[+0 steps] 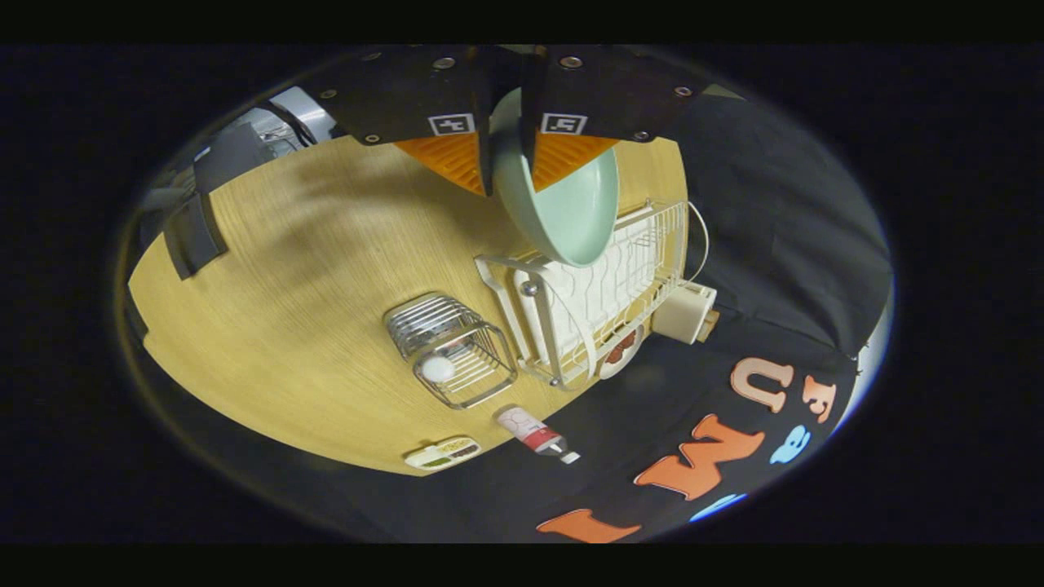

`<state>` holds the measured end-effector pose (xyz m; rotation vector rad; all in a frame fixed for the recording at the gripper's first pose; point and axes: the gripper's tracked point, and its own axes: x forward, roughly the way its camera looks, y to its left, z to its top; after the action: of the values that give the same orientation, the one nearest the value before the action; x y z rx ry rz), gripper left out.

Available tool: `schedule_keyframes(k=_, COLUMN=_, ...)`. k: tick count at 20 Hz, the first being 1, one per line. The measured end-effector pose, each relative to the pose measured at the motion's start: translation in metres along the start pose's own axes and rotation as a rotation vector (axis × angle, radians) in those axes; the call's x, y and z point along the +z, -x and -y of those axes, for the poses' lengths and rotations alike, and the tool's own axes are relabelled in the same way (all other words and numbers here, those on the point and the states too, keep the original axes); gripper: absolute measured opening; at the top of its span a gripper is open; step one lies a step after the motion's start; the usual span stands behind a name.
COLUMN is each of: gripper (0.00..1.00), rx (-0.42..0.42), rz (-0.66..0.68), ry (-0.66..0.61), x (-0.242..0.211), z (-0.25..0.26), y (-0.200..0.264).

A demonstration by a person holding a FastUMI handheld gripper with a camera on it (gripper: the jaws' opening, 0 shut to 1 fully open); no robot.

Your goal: Take the plate from the dish rack, then take the spoon from the basket and place it into the plate.

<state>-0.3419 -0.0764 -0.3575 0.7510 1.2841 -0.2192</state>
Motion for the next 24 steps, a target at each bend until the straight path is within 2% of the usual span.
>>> schedule_keyframes(k=5, gripper=0.15, rx=0.004, rz=0.002, ry=0.025, x=-0.018, z=0.014, y=-0.021)
schedule_keyframes(k=13, gripper=0.20, rx=0.061, rz=-0.003, ry=-0.047, x=-0.029, z=-0.002, y=-0.064)
schedule_keyframes(k=16, gripper=0.21, rx=0.032, rz=-0.010, ry=-0.017, x=-0.028, z=0.000, y=-0.067)
schedule_keyframes(k=19, gripper=0.41, rx=-0.036, rz=0.037, ry=0.054, x=-0.014, z=0.012, y=-0.061)
schedule_keyframes(k=20, gripper=0.42, rx=-0.047, rz=0.067, ry=0.072, x=-0.006, z=0.012, y=-0.056)
schedule_keyframes(k=23, gripper=0.56, rx=-0.110, rz=0.201, ry=0.161, x=0.029, z=0.019, y=-0.038)
schedule_keyframes(k=24, gripper=0.57, rx=-0.141, rz=0.255, ry=0.206, x=0.044, z=0.021, y=-0.031)
